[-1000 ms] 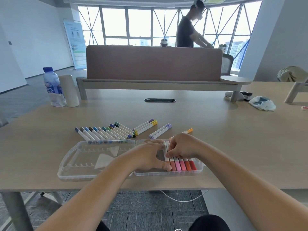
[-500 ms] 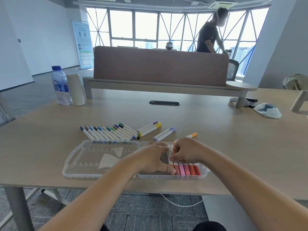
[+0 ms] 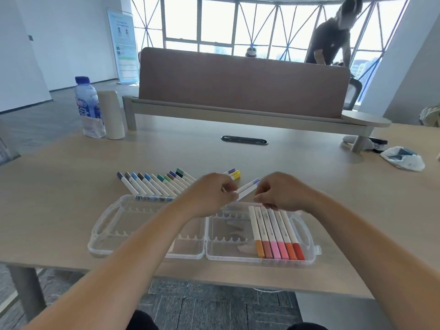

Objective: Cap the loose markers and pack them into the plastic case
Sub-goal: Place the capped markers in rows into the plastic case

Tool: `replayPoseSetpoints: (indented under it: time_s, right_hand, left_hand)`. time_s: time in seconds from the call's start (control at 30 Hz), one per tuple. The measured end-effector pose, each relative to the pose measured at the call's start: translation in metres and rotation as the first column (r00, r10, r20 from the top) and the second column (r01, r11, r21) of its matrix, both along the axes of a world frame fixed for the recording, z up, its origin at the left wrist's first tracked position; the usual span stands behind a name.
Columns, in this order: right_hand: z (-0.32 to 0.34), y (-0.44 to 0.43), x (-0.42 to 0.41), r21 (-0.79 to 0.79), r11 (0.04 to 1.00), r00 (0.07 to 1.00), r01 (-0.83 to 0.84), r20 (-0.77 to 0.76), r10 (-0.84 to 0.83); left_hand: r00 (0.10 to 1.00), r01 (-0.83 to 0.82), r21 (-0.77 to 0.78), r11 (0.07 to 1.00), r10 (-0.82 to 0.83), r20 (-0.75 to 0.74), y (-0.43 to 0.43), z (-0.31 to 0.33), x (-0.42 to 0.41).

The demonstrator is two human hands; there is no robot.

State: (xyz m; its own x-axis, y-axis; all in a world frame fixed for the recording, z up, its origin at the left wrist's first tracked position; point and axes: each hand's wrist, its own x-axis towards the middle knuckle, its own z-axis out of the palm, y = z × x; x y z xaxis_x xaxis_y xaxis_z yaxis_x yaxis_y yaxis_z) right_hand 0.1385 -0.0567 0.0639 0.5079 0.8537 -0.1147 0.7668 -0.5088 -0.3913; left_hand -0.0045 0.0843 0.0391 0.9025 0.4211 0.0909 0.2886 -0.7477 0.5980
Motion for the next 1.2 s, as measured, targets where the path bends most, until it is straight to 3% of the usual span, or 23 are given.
replayPoseSetpoints:
  time_s: [0.57, 0.77, 0.97, 1.2]
  right_hand:
    - [-0.021, 0.077, 0.021, 0.158, 0.987, 0.994, -0.001, 0.106, -0.016]
    - [-0.025, 0.102, 0.023, 0.103, 0.994, 0.991, -0.022, 0.132, 0.008]
    - [-0.034, 0.116, 0.019, -0.064, 0.995, 0.979, -0.079, 0.182, 0.089]
    - [-0.032, 0.104, 0.03, -0.062, 0.996, 0.969, -0.062, 0.236, 0.075]
  left_hand:
    - [0.975, -0.206, -0.007, 0.979, 0.206, 0.079, 0.057, -0.003, 0.01]
    - [0.967, -0.231, -0.021, 0.973, 0.232, 0.102, 0.072, 0.001, 0.011]
    - [0.97, -0.217, -0.031, 0.976, 0.219, 0.101, 0.074, -0.005, 0.014]
    - [0.978, -0.185, -0.029, 0.982, 0.187, 0.091, 0.064, -0.007, 0.019]
